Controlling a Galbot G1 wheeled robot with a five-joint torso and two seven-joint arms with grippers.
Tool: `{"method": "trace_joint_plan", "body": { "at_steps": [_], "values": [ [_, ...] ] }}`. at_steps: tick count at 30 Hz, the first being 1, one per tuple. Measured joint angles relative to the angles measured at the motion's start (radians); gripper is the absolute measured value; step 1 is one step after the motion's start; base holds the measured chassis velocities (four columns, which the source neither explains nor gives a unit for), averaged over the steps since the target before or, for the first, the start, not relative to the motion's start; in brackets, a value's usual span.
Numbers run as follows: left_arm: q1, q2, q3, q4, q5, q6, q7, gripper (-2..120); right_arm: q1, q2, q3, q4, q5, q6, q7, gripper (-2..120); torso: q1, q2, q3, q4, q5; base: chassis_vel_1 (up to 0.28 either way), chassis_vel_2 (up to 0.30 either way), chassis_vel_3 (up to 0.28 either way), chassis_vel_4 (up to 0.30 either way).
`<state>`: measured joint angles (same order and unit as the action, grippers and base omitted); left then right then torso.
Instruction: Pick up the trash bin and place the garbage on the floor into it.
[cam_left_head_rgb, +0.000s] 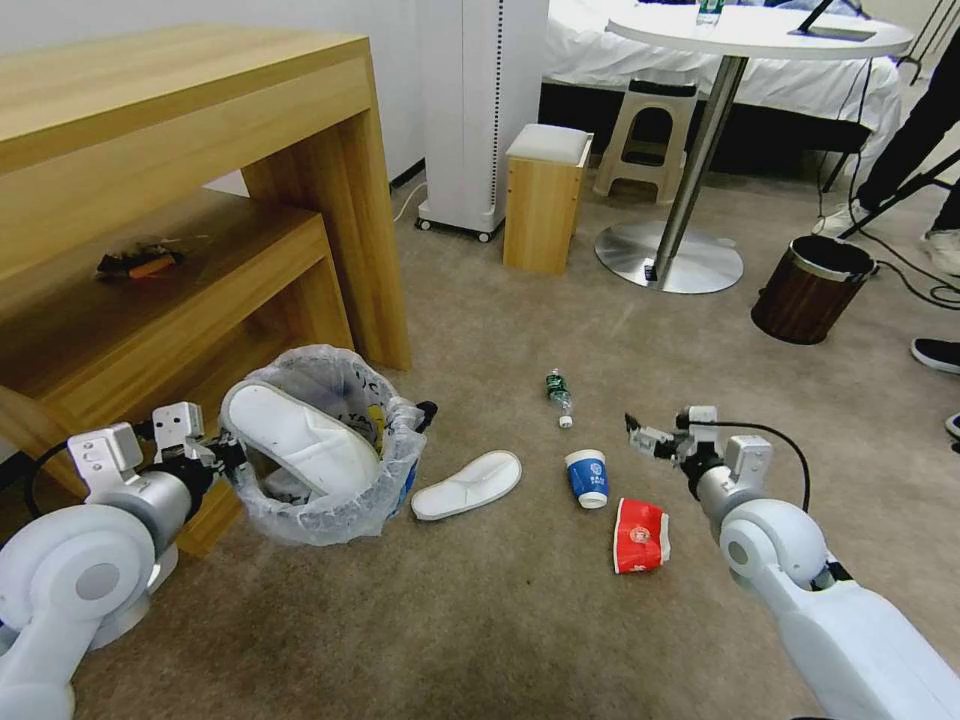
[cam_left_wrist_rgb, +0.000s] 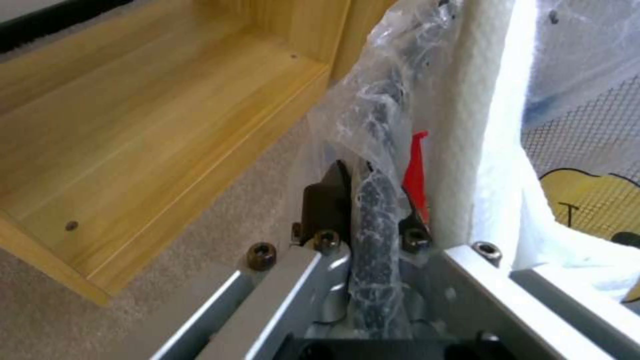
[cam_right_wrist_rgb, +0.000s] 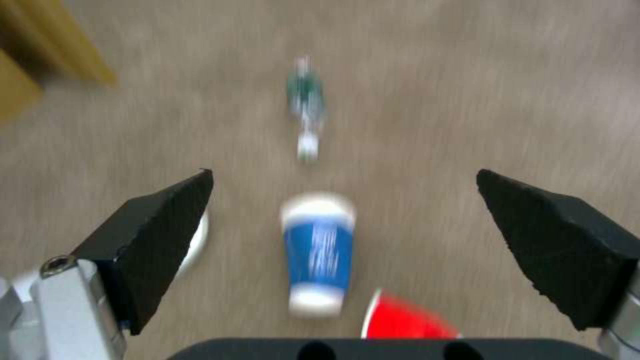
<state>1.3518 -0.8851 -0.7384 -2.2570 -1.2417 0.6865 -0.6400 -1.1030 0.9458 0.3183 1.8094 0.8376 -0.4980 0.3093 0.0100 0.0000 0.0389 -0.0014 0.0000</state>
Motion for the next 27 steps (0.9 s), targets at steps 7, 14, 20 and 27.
{"method": "trace_joint_plan", "body": {
  "at_steps": [7,14,20,27],
  "values": [
    [0.003,0.001,-0.001,-0.007,0.004,-0.001,0.000,0,0.030,0.022,-0.035,-0.082,0.106,-0.143,0.035,100,0.000,0.000,0.000,0.0000,0.0000,0.000,0.000,0.000,0.000],
    [-0.001,0.001,0.002,-0.008,0.006,-0.001,0.000,0,0.054,0.048,-0.056,-0.167,0.129,-0.205,0.035,100,0.000,0.000,0.000,0.0000,0.0000,0.000,0.000,0.000,0.000],
    [-0.004,0.004,0.003,-0.009,0.006,-0.002,0.000,0,0.063,0.062,-0.067,-0.221,0.129,-0.228,0.033,100,0.000,0.000,0.000,-0.0001,0.0000,0.000,0.000,0.000,0.000],
    [-0.010,0.005,0.009,-0.015,0.006,-0.002,0.000,0,0.083,0.085,-0.077,-0.287,0.116,-0.244,0.042,100,0.000,0.000,0.000,0.0000,0.0000,0.000,0.000,0.000,0.000]
  ]
}}
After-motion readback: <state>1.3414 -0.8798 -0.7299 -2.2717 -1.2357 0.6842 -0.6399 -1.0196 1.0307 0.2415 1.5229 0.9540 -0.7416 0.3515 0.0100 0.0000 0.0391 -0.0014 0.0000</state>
